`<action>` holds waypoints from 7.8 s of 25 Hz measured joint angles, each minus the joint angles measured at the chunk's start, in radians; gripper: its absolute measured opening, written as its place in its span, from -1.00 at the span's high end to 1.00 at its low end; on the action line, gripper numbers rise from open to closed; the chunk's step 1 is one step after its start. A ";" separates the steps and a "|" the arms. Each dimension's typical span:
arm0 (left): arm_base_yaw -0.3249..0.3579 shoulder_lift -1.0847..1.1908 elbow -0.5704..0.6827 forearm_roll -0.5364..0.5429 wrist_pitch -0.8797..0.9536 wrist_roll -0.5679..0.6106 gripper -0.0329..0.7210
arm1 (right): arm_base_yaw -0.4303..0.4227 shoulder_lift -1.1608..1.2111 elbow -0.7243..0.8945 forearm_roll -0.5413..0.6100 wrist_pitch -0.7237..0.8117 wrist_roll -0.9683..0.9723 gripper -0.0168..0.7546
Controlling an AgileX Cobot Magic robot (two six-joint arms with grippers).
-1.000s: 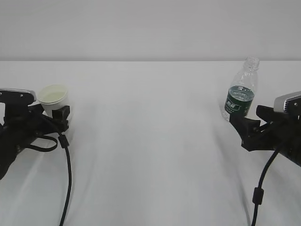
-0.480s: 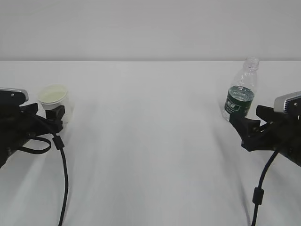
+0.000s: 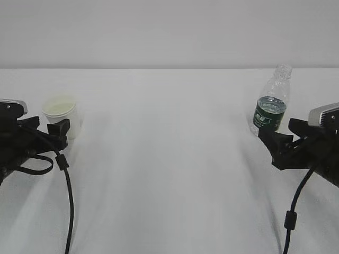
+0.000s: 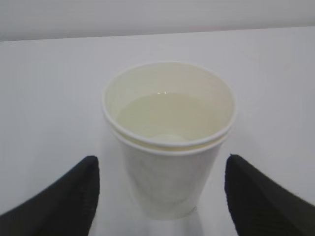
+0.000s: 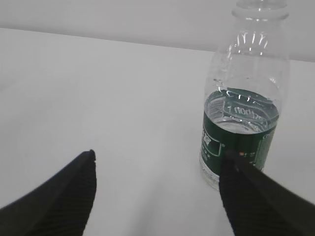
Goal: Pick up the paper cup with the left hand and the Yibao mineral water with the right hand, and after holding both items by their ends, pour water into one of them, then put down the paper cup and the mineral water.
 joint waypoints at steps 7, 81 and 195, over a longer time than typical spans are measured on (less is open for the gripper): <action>0.000 -0.052 0.008 0.000 0.000 0.001 -0.57 | 0.000 0.000 0.000 0.000 0.000 0.000 -0.57; 0.000 -0.700 0.090 -0.041 0.323 0.106 -0.51 | 0.000 -0.793 0.010 0.353 0.571 -0.239 -0.50; 0.000 -1.267 -0.483 -0.108 1.950 0.109 -0.49 | 0.000 -1.268 -0.533 0.266 2.041 -0.076 -0.50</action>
